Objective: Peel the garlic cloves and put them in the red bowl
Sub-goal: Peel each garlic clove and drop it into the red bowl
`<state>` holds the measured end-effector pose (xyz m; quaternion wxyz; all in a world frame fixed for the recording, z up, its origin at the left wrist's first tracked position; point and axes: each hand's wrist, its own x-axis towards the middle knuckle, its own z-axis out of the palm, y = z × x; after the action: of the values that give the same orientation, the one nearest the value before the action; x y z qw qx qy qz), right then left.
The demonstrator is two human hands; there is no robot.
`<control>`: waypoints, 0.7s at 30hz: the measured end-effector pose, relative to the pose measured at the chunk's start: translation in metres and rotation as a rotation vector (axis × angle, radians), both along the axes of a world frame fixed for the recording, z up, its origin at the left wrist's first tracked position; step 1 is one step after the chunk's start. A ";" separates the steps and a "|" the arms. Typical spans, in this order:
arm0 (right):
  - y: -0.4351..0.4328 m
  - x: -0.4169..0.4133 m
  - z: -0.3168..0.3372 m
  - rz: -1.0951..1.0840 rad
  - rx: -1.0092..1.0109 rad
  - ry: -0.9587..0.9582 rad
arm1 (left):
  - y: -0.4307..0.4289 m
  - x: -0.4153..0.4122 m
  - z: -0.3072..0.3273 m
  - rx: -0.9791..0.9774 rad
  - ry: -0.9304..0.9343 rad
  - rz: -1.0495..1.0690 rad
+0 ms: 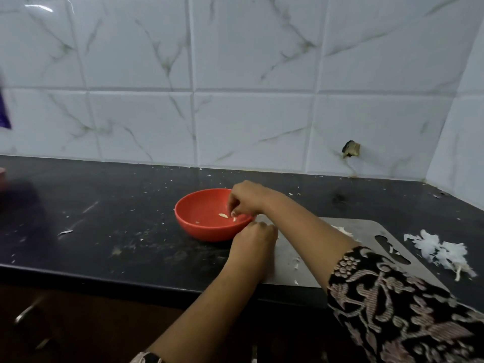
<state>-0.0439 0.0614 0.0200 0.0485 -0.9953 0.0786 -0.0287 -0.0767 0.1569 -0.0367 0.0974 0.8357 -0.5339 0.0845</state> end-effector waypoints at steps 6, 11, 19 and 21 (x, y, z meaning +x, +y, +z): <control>-0.008 0.000 0.007 -0.041 0.027 -0.138 | 0.003 0.000 -0.002 -0.081 -0.025 -0.031; -0.033 -0.054 0.014 -0.064 0.289 -0.362 | 0.005 -0.001 -0.004 -0.142 -0.033 -0.032; -0.069 -0.159 -0.015 -0.256 0.420 -0.474 | 0.003 -0.001 -0.007 -0.197 -0.039 -0.030; -0.073 -0.171 -0.027 -0.310 0.350 -0.417 | 0.002 -0.001 -0.009 -0.235 0.011 -0.027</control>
<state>-0.2144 -0.0119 -0.0074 0.2292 -0.9206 0.2214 -0.2255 -0.0772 0.1586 -0.0457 0.1986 0.8117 -0.5310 0.1404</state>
